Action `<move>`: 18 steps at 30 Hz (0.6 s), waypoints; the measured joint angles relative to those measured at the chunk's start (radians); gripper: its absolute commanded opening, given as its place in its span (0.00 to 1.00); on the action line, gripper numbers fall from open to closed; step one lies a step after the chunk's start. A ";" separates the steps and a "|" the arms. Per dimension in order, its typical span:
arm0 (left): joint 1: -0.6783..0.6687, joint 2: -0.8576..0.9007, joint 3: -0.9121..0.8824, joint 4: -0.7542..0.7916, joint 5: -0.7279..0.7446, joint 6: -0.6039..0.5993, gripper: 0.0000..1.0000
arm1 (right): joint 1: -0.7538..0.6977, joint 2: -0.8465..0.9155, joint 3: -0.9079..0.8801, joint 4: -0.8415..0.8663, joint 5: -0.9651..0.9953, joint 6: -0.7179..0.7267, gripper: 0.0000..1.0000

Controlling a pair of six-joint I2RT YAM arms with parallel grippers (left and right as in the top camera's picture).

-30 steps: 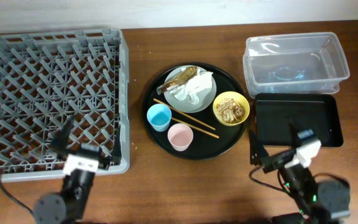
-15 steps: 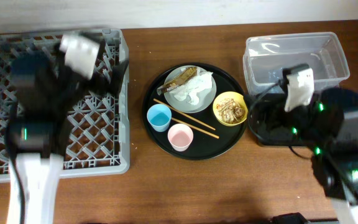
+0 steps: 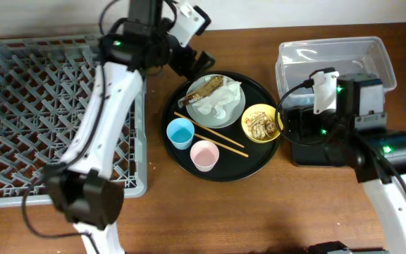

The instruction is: Sort waste into correct bins and load items into the dishwasher rack

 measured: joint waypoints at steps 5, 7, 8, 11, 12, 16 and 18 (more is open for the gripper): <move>-0.029 0.092 0.000 0.061 -0.042 0.025 0.99 | 0.000 0.008 0.000 -0.005 0.004 0.001 0.98; -0.043 0.122 0.000 0.087 -0.089 0.035 0.99 | 0.000 0.008 0.000 -0.009 0.003 0.001 0.98; -0.053 0.143 0.000 0.103 -0.117 0.040 0.99 | 0.000 0.008 0.000 -0.011 0.003 0.001 0.98; -0.083 0.209 0.000 0.131 -0.185 0.050 0.99 | 0.000 0.008 0.000 -0.016 0.003 0.001 0.99; -0.098 0.240 0.000 0.139 -0.210 0.053 0.99 | 0.000 0.008 0.000 -0.020 0.003 0.002 0.99; -0.146 0.313 0.000 0.149 -0.297 0.055 0.99 | 0.000 0.008 0.000 -0.031 0.003 0.000 0.98; -0.161 0.322 0.000 0.150 -0.322 0.051 0.99 | 0.000 0.008 0.000 -0.032 0.003 0.001 0.98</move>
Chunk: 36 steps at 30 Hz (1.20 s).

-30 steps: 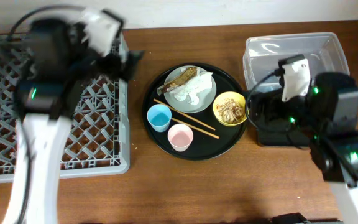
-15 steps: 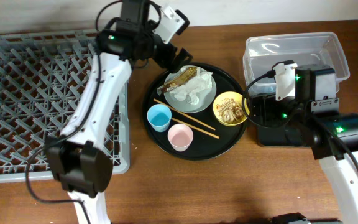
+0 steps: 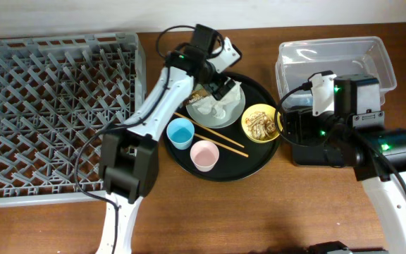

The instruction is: Sort waste into correct bins and load items into the dishwasher rack

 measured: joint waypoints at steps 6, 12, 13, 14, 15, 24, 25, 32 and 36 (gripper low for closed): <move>0.006 0.002 0.035 -0.103 -0.030 -0.111 0.99 | 0.000 0.001 0.000 0.040 0.000 0.050 0.99; 0.084 0.019 0.358 -0.508 -0.033 -0.304 0.99 | 0.009 0.081 0.005 0.248 0.003 0.275 0.98; 0.110 0.019 0.430 -0.568 -0.033 -0.333 0.99 | 0.020 0.116 0.006 0.311 0.008 0.327 0.98; 0.144 0.019 0.519 -0.631 -0.033 -0.365 0.99 | 0.034 0.154 0.009 0.361 0.010 0.376 0.98; 0.183 0.019 0.599 -0.683 -0.034 -0.393 0.99 | 0.056 0.207 0.010 0.422 0.014 0.445 0.98; 0.388 0.013 0.769 -0.828 -0.037 -0.469 0.99 | 0.222 0.610 0.144 0.521 0.070 0.796 0.98; 0.397 0.013 0.769 -0.837 -0.037 -0.471 0.99 | 0.238 0.665 0.202 0.499 0.073 0.818 0.98; 0.409 0.013 0.764 -0.886 -0.037 -0.476 0.99 | 0.274 1.022 0.819 0.056 0.106 0.850 0.98; 0.409 0.013 0.764 -0.887 -0.037 -0.476 0.99 | 0.274 1.154 1.026 -0.100 0.105 0.826 0.99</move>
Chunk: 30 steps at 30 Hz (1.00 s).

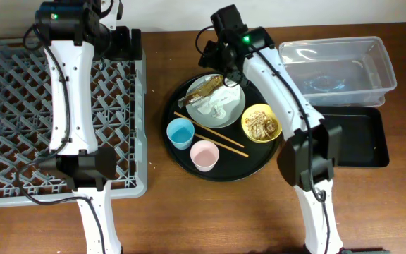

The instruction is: Sort waste into correct bins and load items into the dishwasher rack

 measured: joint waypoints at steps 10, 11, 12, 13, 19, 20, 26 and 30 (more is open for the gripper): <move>0.000 0.000 0.000 -0.005 0.000 0.000 0.99 | 0.002 0.089 0.014 -0.035 0.022 -0.017 0.98; 0.000 0.000 0.000 -0.005 0.000 0.000 0.99 | 0.003 0.099 0.016 -0.046 0.023 -0.017 0.99; 0.000 0.000 0.000 -0.005 0.000 0.000 0.99 | 0.005 0.107 0.016 -0.052 0.025 -0.018 0.98; 0.000 0.000 0.000 -0.005 0.000 0.000 0.99 | 0.006 0.117 0.017 -0.059 0.026 -0.016 0.99; 0.000 0.000 0.000 -0.002 0.000 0.000 0.99 | 0.043 0.192 0.018 -0.053 0.030 -0.015 0.98; 0.000 0.000 0.000 -0.002 0.000 0.000 0.99 | 0.050 0.203 0.018 -0.039 0.030 -0.014 0.99; 0.000 0.000 0.000 -0.001 0.000 0.000 0.99 | 0.061 0.235 0.019 -0.016 0.032 -0.011 0.97; 0.000 0.000 0.000 -0.001 0.000 0.000 0.99 | 0.061 0.241 0.026 -0.018 0.041 -0.021 0.39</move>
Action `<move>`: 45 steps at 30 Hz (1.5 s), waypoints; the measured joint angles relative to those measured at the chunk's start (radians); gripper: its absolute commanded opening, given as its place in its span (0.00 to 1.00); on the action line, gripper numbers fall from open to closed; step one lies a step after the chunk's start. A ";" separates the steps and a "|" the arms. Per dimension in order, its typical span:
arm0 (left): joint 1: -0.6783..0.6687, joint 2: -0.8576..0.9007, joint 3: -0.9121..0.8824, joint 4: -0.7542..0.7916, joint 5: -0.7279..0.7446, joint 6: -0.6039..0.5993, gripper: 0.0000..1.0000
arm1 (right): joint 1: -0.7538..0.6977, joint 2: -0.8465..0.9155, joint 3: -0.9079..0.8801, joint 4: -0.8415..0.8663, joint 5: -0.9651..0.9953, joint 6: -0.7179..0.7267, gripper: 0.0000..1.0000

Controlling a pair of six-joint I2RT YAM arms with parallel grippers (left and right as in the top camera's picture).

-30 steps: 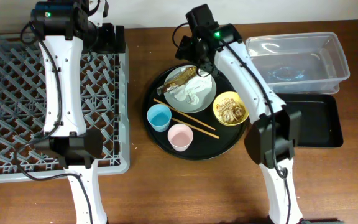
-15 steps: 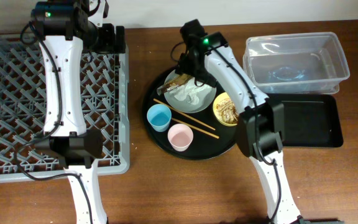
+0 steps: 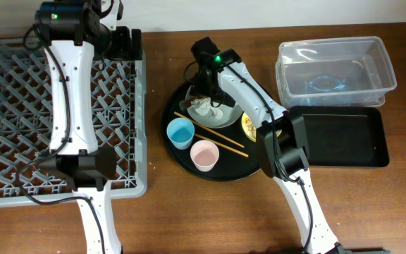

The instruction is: Sort waste into correct bins and load items into the dishwasher rack

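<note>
A round black tray (image 3: 220,175) holds a blue cup (image 3: 180,132), a pink cup (image 3: 204,155), a pair of chopsticks (image 3: 213,135), a yellow bowl (image 3: 248,125) of food scraps and a grey plate (image 3: 232,111) with crumpled white tissue (image 3: 212,110). My right gripper (image 3: 201,90) is low over the plate's far left part, covering what lies there; its jaws do not show. My left gripper (image 3: 129,44) hangs over the far right corner of the grey dishwasher rack (image 3: 20,106), and its jaws are too dark to read.
A clear plastic bin (image 3: 333,67) stands at the far right, with a flat black bin (image 3: 337,137) just in front of it. The right arm crosses over the yellow bowl and the tray's right side.
My right gripper has moved from the plate's far edge down and left, onto the plate's far left part where a brown wrapper lay. The left arm has not moved.
My left gripper was first at the tray's far edge, with the right arm over the black bin. Then the left gripper was over the plate. Later it was back at the rack's corner and the right gripper was by the plate, now low on it.
</note>
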 measured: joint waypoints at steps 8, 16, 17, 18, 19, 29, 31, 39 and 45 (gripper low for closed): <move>0.000 0.000 0.000 0.000 0.000 0.000 0.99 | -0.001 0.006 0.004 -0.018 0.003 -0.037 0.04; 0.000 0.000 0.000 0.000 0.000 0.000 0.99 | -0.014 0.007 0.044 -0.082 -0.098 -0.175 0.04; 0.000 0.000 0.000 0.000 0.000 0.000 0.99 | -0.019 0.007 0.068 -0.116 -0.128 -0.206 0.04; 0.000 0.000 0.000 0.000 0.000 0.000 0.99 | -0.030 0.007 0.106 -0.158 -0.164 -0.240 0.04; 0.000 0.000 0.000 0.000 0.000 0.000 0.99 | -0.042 0.007 0.152 -0.203 -0.193 -0.270 0.04; 0.000 0.000 0.000 -0.003 0.000 0.000 0.99 | -0.245 -0.018 0.648 -0.573 -0.296 -0.456 0.04; 0.000 0.000 0.000 -0.003 0.000 0.000 0.99 | -0.286 -0.028 0.702 -0.573 -0.313 -0.455 0.04; 0.000 0.000 0.000 -0.003 0.000 0.000 0.99 | -0.497 -0.051 0.753 -0.573 -0.127 -0.261 0.04; 0.000 0.000 0.000 -0.003 0.000 0.000 0.99 | -0.594 -0.051 0.753 -0.563 0.049 -0.172 0.22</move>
